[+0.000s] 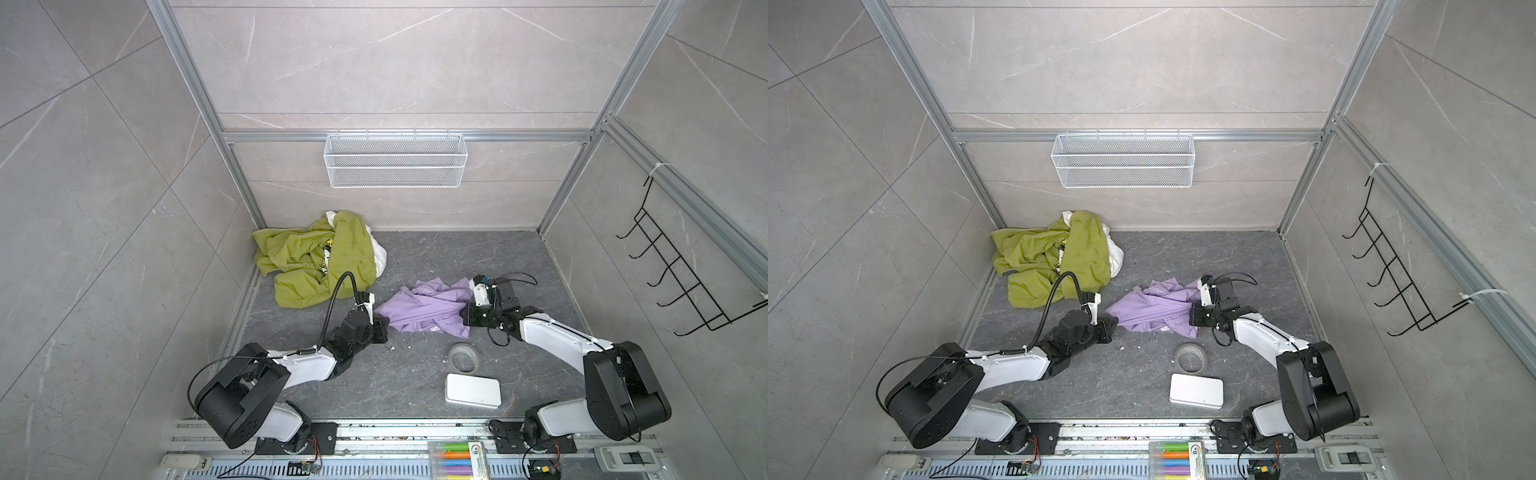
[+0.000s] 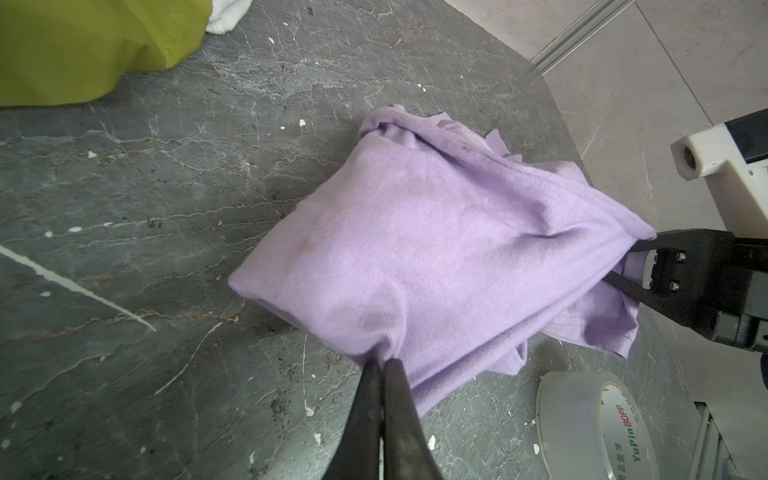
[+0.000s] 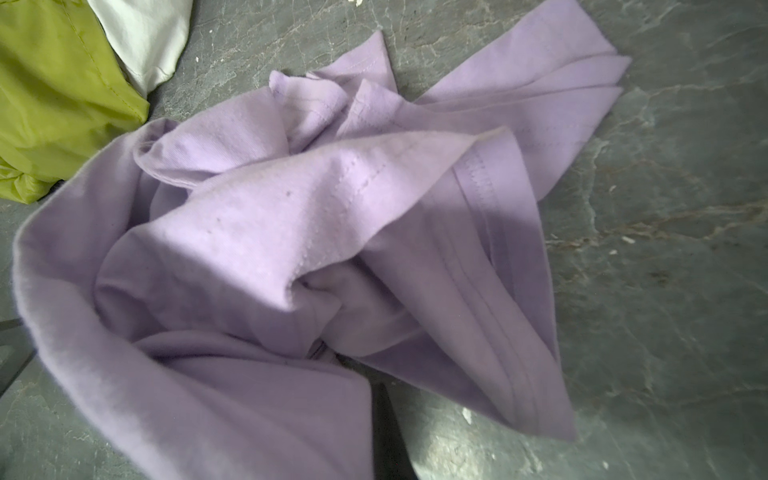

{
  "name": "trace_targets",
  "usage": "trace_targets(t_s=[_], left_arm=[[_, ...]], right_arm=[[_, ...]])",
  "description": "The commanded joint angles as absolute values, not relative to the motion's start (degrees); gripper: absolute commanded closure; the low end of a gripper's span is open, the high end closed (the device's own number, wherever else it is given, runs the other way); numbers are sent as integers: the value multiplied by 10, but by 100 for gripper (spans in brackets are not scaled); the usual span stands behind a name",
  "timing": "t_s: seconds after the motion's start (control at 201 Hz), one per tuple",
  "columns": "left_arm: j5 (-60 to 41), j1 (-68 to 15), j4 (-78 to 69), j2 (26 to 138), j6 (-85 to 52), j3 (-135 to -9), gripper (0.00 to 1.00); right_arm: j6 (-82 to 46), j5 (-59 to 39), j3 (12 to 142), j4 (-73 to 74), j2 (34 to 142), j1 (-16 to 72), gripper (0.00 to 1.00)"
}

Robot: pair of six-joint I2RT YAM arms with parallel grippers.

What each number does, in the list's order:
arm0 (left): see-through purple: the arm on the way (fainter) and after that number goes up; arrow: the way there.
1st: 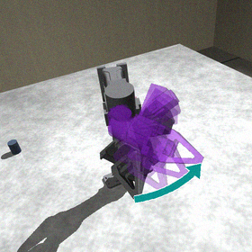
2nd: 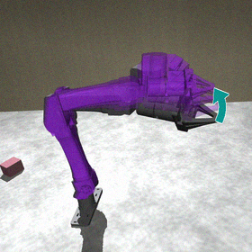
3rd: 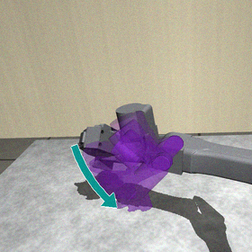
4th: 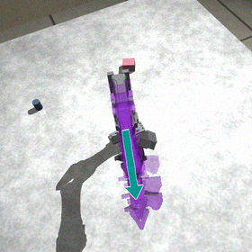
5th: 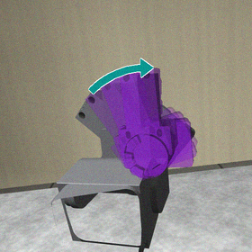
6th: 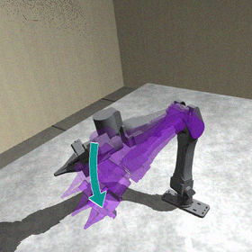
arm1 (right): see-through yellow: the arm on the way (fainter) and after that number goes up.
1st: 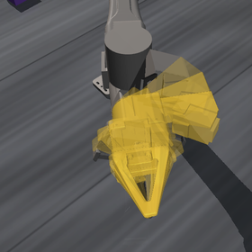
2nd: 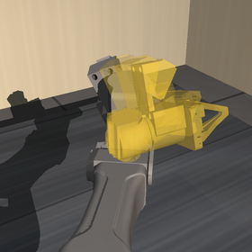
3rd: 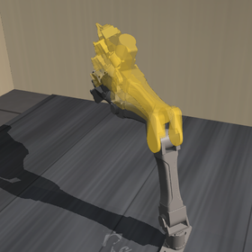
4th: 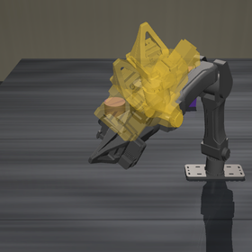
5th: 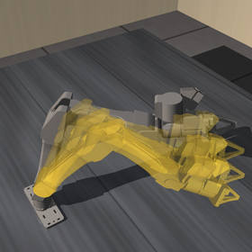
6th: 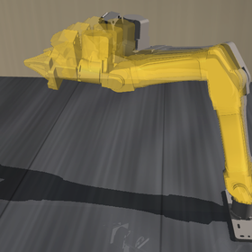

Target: Pick out a specific cloth from the pile

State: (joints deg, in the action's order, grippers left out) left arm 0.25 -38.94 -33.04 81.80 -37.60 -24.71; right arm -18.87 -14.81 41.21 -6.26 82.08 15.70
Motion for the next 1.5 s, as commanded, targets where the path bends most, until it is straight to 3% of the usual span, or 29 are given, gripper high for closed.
trace_targets(t_s=[0.0, 0.174, 0.493, 0.762, 1.075, 1.499], left_arm=[[47, -369, -291, 829, -376, -228, 100], [24, -371, -309, 850, -380, -245, 100], [36, -378, -310, 867, -383, -259, 100], [45, -378, -280, 840, -373, -259, 97], [37, -379, -274, 833, -363, -274, 86], [51, -379, -236, 778, -336, -272, 80]], right_arm=[[-213, -106, 403, -45, 831, 135, 100], [-227, -155, 408, -25, 847, 145, 100], [-218, -130, 410, -50, 840, 156, 100], [-220, -119, 418, -62, 839, 156, 78], [-215, -105, 424, -82, 827, 155, 71], [-203, -81, 421, -114, 775, 155, 64]])
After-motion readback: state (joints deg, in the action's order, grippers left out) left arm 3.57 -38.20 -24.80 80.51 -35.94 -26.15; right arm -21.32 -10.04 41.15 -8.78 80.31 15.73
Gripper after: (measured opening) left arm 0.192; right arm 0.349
